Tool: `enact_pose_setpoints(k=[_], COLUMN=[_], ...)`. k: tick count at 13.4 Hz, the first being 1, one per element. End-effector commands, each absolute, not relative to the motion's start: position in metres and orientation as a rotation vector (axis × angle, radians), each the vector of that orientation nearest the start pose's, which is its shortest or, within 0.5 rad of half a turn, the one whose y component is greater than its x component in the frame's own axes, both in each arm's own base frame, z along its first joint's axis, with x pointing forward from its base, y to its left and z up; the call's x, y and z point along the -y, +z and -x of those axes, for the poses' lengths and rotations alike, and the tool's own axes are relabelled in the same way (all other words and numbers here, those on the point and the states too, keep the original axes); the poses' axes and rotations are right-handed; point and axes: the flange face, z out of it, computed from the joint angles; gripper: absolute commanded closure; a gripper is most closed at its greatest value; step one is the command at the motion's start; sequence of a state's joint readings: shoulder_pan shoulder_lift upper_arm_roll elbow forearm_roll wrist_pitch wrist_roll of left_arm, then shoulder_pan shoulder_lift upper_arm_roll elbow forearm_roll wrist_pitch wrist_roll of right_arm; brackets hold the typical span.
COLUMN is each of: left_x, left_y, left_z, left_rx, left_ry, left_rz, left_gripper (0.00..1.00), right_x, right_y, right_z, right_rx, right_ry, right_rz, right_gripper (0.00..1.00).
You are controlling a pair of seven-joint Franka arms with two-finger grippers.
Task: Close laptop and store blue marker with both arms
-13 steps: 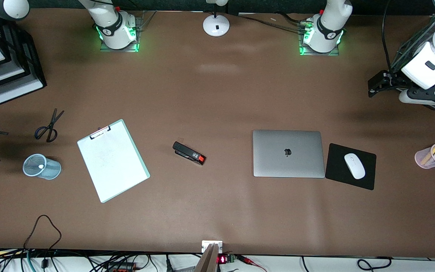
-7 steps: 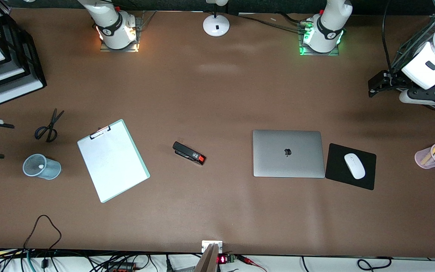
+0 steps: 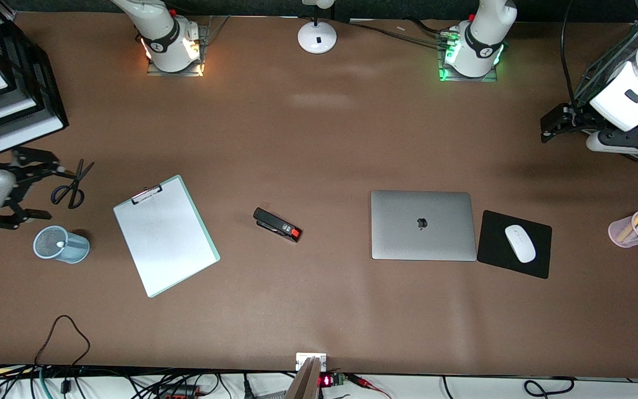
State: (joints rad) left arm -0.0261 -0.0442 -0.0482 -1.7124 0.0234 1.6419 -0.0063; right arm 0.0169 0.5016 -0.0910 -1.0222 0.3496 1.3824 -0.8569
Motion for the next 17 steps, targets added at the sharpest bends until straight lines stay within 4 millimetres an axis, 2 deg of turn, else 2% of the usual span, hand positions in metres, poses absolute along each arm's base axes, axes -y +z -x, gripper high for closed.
enact_pose_setpoints(k=[1, 4, 6, 8, 10, 11, 13, 15, 17], left_x=[0.036, 0.036, 0.036, 0.036, 0.034, 0.033, 0.032, 0.032, 0.033], left_y=[0.594, 0.594, 0.594, 0.594, 0.594, 0.594, 0.593, 0.593, 0.593], left_z=[-0.546, -0.546, -0.546, -0.546, -0.546, -0.546, -0.546, -0.546, -0.546], left_rx=[-0.129, -0.129, -0.129, -0.129, -0.124, -0.120, -0.117, -0.117, -0.119], left_ry=[0.051, 0.051, 0.051, 0.051, 0.051, 0.051, 0.054, 0.054, 0.056], left_rz=[3.109, 3.109, 3.109, 3.109, 3.109, 3.109, 3.109, 3.109, 3.109], left_gripper=[0.00, 0.00, 0.00, 0.00, 0.00, 0.00, 0.00, 0.00, 0.00], right_x=[-0.025, -0.048, -0.049, -0.039, -0.029, -0.012, 0.037, 0.049, 0.047], right_y=[0.553, 0.542, 0.530, 0.508, 0.496, 0.497, 0.512, 0.540, 0.572], right_z=[-0.649, -0.633, -0.623, -0.613, -0.607, -0.605, -0.601, -0.597, -0.591], right_rx=[0.866, 0.698, 0.521, 0.384, 0.311, 0.263, 0.150, 0.117, 0.106], right_ry=[0.063, 0.144, 0.203, 0.242, 0.217, 0.189, 0.126, 0.086, 0.136], right_rz=[2.696, 2.881, 3.018, 3.097, 3.113, 3.118, 3.116, 3.127, 3.134], right_gripper=[0.00, 0.00, 0.00, 0.00, 0.00, 0.00, 0.00, 0.00, 0.00])
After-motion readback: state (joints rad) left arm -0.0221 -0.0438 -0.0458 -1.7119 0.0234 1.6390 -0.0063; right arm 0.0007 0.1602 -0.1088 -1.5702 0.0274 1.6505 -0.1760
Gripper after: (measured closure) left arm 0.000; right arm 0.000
